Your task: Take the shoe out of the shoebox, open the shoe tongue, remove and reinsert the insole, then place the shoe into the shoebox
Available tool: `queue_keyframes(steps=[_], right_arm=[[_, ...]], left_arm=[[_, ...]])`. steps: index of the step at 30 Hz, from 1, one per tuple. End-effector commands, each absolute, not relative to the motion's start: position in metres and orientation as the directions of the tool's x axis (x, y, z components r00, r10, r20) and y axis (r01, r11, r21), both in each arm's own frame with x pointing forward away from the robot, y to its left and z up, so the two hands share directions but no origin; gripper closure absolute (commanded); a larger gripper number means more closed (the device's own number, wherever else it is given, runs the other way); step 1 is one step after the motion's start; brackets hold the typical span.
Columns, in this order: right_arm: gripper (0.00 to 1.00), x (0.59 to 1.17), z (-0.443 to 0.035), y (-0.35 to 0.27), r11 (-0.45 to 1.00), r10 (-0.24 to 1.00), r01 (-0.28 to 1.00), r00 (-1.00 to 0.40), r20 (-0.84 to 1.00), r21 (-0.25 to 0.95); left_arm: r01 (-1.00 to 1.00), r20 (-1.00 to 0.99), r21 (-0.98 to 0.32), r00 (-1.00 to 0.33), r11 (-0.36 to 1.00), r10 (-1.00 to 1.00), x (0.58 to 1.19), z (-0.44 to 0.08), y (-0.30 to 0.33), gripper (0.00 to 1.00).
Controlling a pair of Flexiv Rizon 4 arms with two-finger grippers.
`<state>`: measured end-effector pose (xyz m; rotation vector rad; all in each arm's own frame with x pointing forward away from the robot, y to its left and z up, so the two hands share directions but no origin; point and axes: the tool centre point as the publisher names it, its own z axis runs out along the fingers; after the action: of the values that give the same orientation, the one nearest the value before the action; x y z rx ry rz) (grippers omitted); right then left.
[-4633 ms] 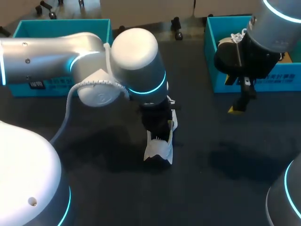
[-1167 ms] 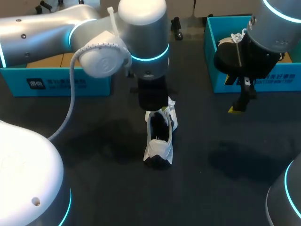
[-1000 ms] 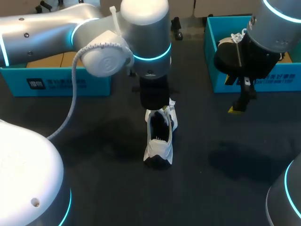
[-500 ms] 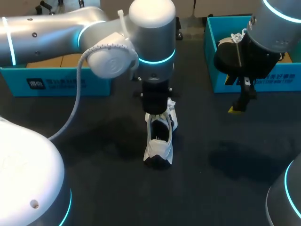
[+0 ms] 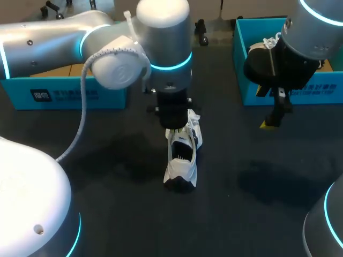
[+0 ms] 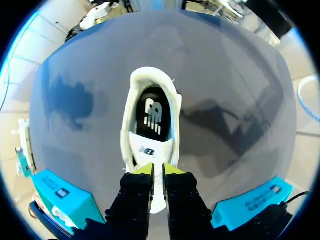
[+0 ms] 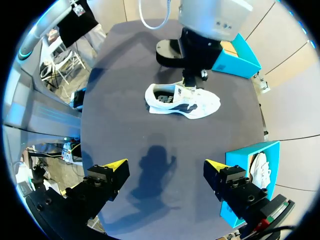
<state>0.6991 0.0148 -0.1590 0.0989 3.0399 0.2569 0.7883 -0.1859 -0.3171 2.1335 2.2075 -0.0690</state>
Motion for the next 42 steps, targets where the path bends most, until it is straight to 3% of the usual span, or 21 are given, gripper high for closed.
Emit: queue_keyframes(steps=[1,3,8,10,11,12,13,17,33,36,42], right_arm=[[0.0,0.701,-0.16,0.016,0.984,0.072,0.058,-0.994,-0.081,0.167],[0.0,0.701,-0.16,0.016,0.984,0.072,0.058,-0.994,-0.081,0.167],[0.0,0.701,-0.16,0.016,0.984,0.072,0.058,-0.994,-0.081,0.167],[0.0,0.701,-0.16,0.016,0.984,0.072,0.058,-0.994,-0.081,0.167],[0.0,0.701,-0.16,0.016,0.984,0.072,0.058,-0.994,-0.081,0.167],[0.0,0.701,-0.16,0.016,0.984,0.072,0.058,-0.994,-0.081,0.167],[0.0,0.701,-0.16,0.016,0.984,0.072,0.058,-0.994,-0.081,0.167],[0.0,0.701,-0.16,0.016,0.984,0.072,0.058,-0.994,-0.081,0.167],[0.0,0.701,-0.16,0.016,0.984,0.072,0.058,-0.994,-0.081,0.167],[0.0,0.701,-0.16,0.016,0.984,0.072,0.058,-0.994,-0.081,0.167],[0.0,0.701,-0.16,0.016,0.984,0.072,0.058,-0.994,-0.081,0.167]], left_arm=[[0.995,-0.093,0.009,-0.102,0.103,0.99,0.783,-0.299,-0.178,0.99],[0.988,-0.086,0.017,-0.154,0.156,0.984,0.781,-0.293,-0.175,1.0],[0.947,-0.072,0.033,-0.316,0.318,0.946,0.779,-0.281,-0.165,0.76],[0.927,-0.062,0.053,-0.368,0.372,0.928,0.775,-0.279,-0.159,0.55],[0.914,-0.061,0.052,-0.399,0.402,0.915,0.773,-0.277,-0.156,0.39],[0.905,-0.056,0.073,-0.416,0.419,0.908,0.771,-0.276,-0.154,0.09],[0.896,-0.061,0.046,-0.439,0.442,0.896,0.768,-0.275,-0.152,0.0],[0.839,-0.078,0.018,-0.542,0.544,0.837,0.761,-0.269,-0.14,0.0],[0.839,-0.078,0.018,-0.542,0.544,0.837,0.761,-0.269,-0.14,0.0],[0.748,-0.091,-0.082,-0.663,0.658,0.743,0.759,-0.26,-0.144,0.0],[0.51,-0.068,-0.079,-0.86,0.857,0.506,0.76,-0.26,-0.149,0.0]])
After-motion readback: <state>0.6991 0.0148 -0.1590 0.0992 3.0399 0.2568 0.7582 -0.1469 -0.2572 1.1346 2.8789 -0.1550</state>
